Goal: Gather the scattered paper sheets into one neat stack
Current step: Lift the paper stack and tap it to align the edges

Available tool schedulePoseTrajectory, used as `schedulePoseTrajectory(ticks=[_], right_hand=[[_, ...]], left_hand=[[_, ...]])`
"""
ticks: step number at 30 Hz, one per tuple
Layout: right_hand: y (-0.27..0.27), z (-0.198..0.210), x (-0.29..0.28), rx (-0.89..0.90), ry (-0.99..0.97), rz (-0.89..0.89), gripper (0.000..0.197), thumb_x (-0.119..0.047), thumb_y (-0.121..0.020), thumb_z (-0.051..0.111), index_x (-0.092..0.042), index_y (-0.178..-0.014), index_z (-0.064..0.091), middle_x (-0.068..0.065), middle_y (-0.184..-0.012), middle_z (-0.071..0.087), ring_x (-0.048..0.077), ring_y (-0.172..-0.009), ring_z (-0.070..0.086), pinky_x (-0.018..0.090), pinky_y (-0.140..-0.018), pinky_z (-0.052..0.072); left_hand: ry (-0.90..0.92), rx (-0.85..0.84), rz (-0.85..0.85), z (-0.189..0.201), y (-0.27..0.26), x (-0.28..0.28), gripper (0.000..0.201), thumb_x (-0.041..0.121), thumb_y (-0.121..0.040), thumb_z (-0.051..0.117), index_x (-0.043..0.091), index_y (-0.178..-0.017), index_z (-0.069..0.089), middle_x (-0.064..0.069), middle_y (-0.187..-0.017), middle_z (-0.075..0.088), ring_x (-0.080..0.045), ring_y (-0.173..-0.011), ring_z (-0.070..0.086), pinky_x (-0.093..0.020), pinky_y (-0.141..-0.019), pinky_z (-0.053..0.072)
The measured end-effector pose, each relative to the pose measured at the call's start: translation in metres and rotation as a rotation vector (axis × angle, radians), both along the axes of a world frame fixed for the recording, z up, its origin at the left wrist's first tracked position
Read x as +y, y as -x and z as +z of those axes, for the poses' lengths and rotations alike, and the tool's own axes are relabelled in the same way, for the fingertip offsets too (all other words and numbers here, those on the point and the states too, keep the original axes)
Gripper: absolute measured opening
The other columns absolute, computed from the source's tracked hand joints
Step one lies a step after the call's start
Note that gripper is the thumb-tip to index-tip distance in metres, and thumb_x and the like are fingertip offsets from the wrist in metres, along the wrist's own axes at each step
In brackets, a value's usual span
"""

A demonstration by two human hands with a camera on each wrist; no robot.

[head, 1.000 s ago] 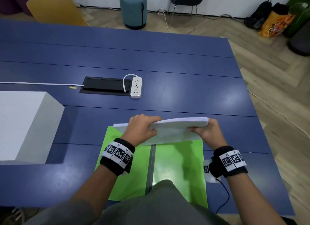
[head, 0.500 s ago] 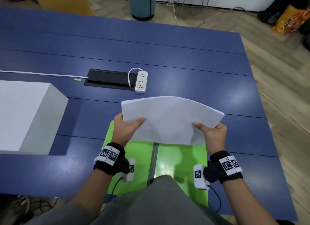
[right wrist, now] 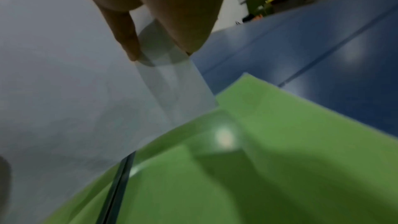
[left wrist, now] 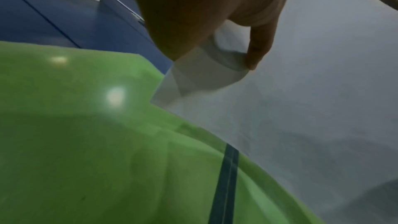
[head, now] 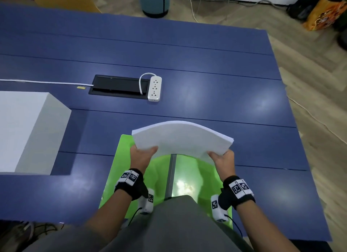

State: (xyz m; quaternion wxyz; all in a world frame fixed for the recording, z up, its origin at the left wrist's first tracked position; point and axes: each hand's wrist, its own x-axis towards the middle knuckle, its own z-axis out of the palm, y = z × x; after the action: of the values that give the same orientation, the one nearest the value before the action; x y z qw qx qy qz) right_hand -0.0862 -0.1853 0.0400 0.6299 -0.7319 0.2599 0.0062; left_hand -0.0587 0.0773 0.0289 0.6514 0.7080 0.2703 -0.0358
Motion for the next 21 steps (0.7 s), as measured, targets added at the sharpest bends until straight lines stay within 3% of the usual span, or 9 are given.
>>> schedulePoseTrajectory(ticks=[3, 6, 8, 11, 14, 17, 19, 21], right_hand=[[0.005, -0.001, -0.013, -0.004, 0.014, 0.062, 0.02, 0.009, -0.078, 0.067, -0.007, -0.09, 0.065, 0.007, -0.084, 0.069, 0.014, -0.074, 0.067, 0.022, -0.067, 0.053], [0.005, -0.011, -0.018, 0.042, 0.042, 0.058, 0.023, 0.008, -0.076, 0.07, -0.012, -0.086, 0.065, 0.006, -0.083, 0.07, 0.025, -0.078, 0.066, 0.03, -0.072, 0.053], [0.0, -0.013, -0.016, 0.07, 0.04, 0.017, 0.017, 0.004, -0.075, 0.074, -0.009, -0.083, 0.065, 0.009, -0.082, 0.07, 0.028, -0.078, 0.067, 0.034, -0.072, 0.053], [-0.007, -0.007, -0.019, 0.038, -0.01, 0.031, 0.02, 0.003, -0.077, 0.073, -0.013, -0.084, 0.065, 0.005, -0.086, 0.071, 0.03, -0.082, 0.068, 0.036, -0.074, 0.053], [-0.009, 0.007, -0.034, -0.016, 0.016, 0.021, 0.034, 0.005, -0.074, 0.074, -0.019, -0.095, 0.063, 0.001, -0.096, 0.069, 0.027, -0.098, 0.067, 0.03, -0.077, 0.054], [-0.014, 0.038, -0.047, -0.194, 0.193, 0.013, 0.075, 0.003, -0.067, 0.081, -0.024, -0.128, 0.045, -0.003, -0.129, 0.054, 0.001, -0.12, 0.05, 0.026, -0.099, 0.037], [-0.024, 0.063, -0.045, -0.331, 0.315, 0.168, 0.092, -0.002, -0.064, 0.085, -0.027, -0.138, 0.036, -0.008, -0.142, 0.043, 0.003, -0.134, 0.037, 0.025, -0.111, 0.025], [-0.033, 0.084, -0.034, -0.372, 0.379, 0.399, 0.085, -0.008, -0.064, 0.086, -0.03, -0.135, 0.044, -0.01, -0.142, 0.045, 0.01, -0.136, 0.036, 0.029, -0.113, 0.025]], left_hand=[[0.003, -0.01, -0.063, 0.002, -0.001, 0.008, 0.03, -0.011, -0.069, 0.075, 0.01, -0.086, 0.061, -0.003, -0.082, 0.067, -0.005, -0.064, 0.067, -0.017, -0.057, 0.055], [-0.066, -0.008, -0.197, -0.007, -0.001, 0.011, 0.033, -0.011, -0.067, 0.077, 0.004, -0.093, 0.063, -0.013, -0.086, 0.068, -0.025, -0.075, 0.066, -0.02, -0.061, 0.057], [-0.099, 0.002, -0.211, -0.009, -0.006, 0.006, 0.027, -0.008, -0.067, 0.079, 0.004, -0.087, 0.064, -0.015, -0.084, 0.067, -0.028, -0.077, 0.065, -0.019, -0.06, 0.056], [-0.102, -0.013, -0.228, 0.009, -0.016, 0.002, 0.024, 0.013, -0.057, 0.081, 0.012, -0.076, 0.067, -0.01, -0.078, 0.069, -0.022, -0.073, 0.065, -0.031, -0.065, 0.056], [-0.174, -0.113, -0.341, 0.042, -0.029, 0.0, 0.034, 0.031, -0.05, 0.071, 0.008, -0.075, 0.069, -0.009, -0.073, 0.069, -0.017, -0.065, 0.061, -0.04, -0.065, 0.056], [-0.563, -0.233, -0.616, 0.096, -0.042, -0.011, 0.02, 0.033, -0.052, 0.065, 0.019, -0.067, 0.06, 0.004, -0.055, 0.058, -0.015, -0.057, 0.053, -0.031, -0.058, 0.048], [-0.874, -0.305, -0.8, 0.134, -0.047, -0.027, 0.017, 0.035, -0.055, 0.062, 0.025, -0.069, 0.059, 0.001, -0.06, 0.06, -0.024, -0.066, 0.055, -0.032, -0.061, 0.046], [-1.038, -0.321, -0.924, 0.164, -0.049, -0.045, 0.021, 0.032, -0.06, 0.065, 0.031, -0.082, 0.065, 0.0, -0.07, 0.063, -0.029, -0.077, 0.057, -0.033, -0.066, 0.044]])
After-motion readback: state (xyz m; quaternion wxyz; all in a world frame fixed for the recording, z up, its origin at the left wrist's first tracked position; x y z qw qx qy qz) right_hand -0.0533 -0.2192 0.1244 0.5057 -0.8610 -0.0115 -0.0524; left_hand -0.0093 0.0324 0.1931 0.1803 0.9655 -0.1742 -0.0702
